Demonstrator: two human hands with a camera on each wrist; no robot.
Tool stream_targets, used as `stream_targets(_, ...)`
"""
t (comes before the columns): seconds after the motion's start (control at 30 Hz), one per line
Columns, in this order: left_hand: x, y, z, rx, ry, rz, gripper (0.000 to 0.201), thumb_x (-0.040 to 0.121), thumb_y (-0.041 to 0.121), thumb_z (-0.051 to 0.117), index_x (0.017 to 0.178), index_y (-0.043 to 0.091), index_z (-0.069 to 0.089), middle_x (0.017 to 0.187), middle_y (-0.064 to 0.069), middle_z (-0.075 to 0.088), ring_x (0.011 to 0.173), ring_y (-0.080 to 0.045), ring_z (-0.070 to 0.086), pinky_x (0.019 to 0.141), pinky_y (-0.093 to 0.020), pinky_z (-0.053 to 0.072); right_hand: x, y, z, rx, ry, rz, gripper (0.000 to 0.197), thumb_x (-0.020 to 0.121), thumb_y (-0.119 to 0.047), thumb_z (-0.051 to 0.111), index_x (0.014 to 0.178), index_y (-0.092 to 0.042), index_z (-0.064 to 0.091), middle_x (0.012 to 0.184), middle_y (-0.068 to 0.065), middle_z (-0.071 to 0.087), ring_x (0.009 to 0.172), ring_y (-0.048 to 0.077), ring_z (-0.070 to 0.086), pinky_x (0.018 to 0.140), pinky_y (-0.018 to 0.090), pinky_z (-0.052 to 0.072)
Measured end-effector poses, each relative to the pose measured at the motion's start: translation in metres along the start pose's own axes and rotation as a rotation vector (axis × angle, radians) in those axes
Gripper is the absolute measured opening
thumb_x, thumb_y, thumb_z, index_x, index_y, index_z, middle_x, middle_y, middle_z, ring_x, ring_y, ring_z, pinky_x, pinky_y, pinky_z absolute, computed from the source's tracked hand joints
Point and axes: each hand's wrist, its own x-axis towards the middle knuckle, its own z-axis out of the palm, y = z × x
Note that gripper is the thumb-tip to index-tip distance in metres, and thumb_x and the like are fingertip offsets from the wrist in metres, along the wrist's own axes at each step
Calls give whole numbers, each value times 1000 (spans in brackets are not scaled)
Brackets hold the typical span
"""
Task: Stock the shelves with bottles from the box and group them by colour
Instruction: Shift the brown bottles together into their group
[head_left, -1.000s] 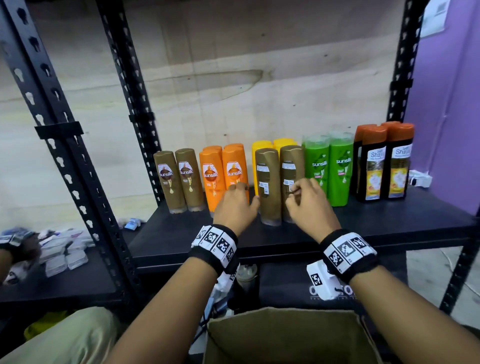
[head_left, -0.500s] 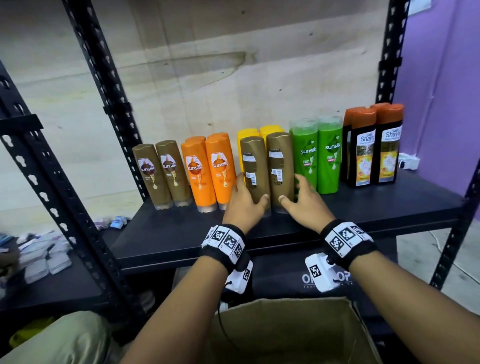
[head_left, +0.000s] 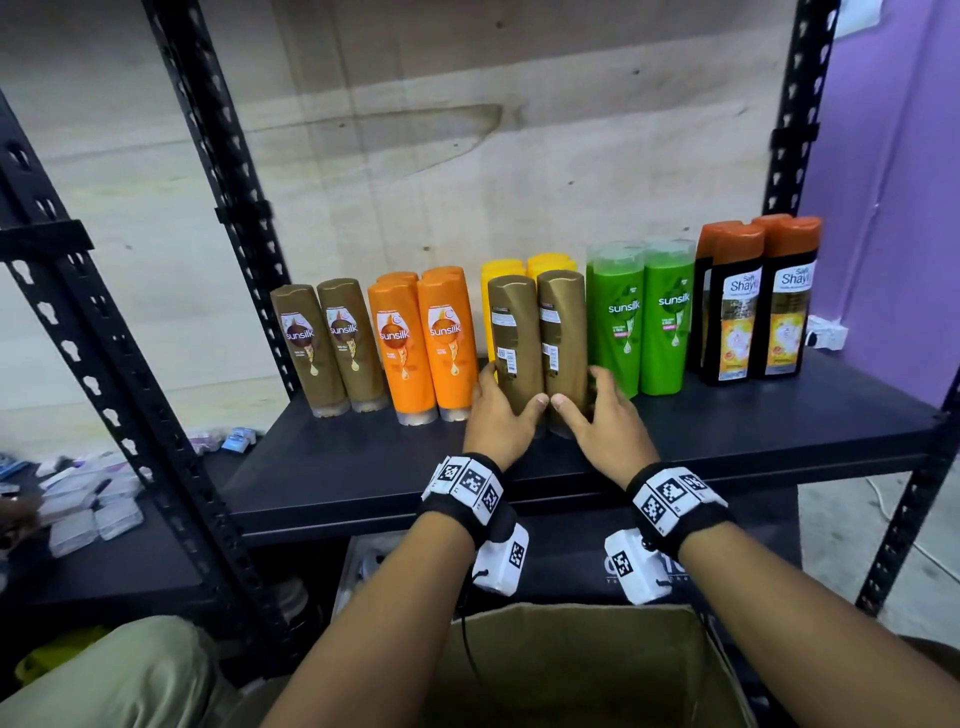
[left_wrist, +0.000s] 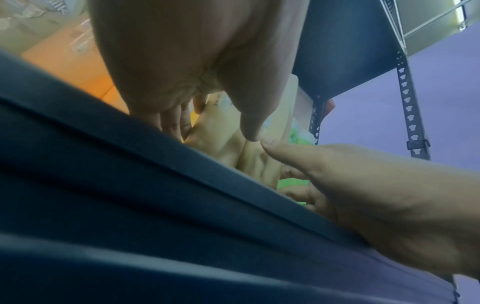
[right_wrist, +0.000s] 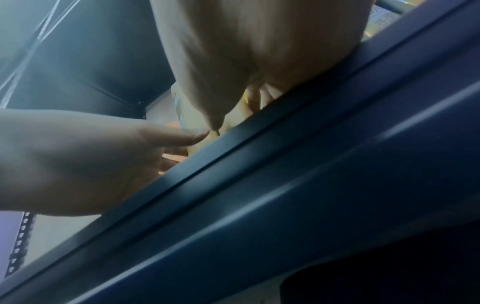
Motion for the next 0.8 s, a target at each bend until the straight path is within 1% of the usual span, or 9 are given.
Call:
stream_targets(0.07,-1,-2,1,36,17,-17,78,91,34,72,152,12,29,153,-8,39,140,-24,39,115,-36,34,1,-1,-1,-22,-5,4,54,97,-46,59,139,-17,40,137,12,56,122,33,55,92,39,45)
stream_targets(0.17,-5,-4,1,84,23,-25,71,91,38,71,147,13,34,150,-6,40,137,-24,42,107,-33,37,1,-3,-3,-44,-21,7,50,98,-42,58,137,-14,41,136,14,56,122,34,55,93,41,46)
stream_targets(0.27,-9,-8,-2,93,20,-17,69,91,42,71,144,15,36,149,-4,42,135,-23,45,105,-35,39,-4,-5,-6,-65,-26,25,52,99,-42,56,139,-13,39,137,14,56,122,35,55,94,44,48)
stream_targets(0.37,-18,-12,-8,105,29,-6,69,91,45,70,144,17,36,149,-2,42,134,-23,46,106,-39,41,-12,-8,-11,-69,-17,30,51,100,-41,55,140,-13,40,136,14,56,121,35,55,92,43,48)
stream_targets(0.53,-33,-15,-18,106,53,18,71,90,46,70,145,16,36,150,-3,41,136,-22,43,103,-33,38,-26,-12,-22,-80,-8,33,48,101,-39,55,137,-12,41,136,14,55,120,34,55,91,42,48)
stream_targets(0.63,-44,-15,-24,85,51,23,73,89,48,70,146,16,36,151,-3,40,136,-22,43,102,-32,39,-35,-14,-28,-66,-2,37,47,100,-40,55,134,-11,42,134,14,56,117,33,56,91,42,50)
stream_targets(0.73,-51,-17,-27,85,43,29,74,89,52,69,145,16,36,149,-3,40,134,-22,44,99,-30,39,-41,-16,-32,-59,5,42,46,99,-39,56,132,-11,42,133,13,55,116,31,57,93,45,52)
stream_targets(0.8,-53,-18,-28,75,36,36,75,89,53,68,145,16,35,149,-3,40,133,-22,45,100,-30,40,-44,-17,-33,-62,11,38,46,99,-38,56,133,-9,42,133,13,55,116,30,57,93,43,52)
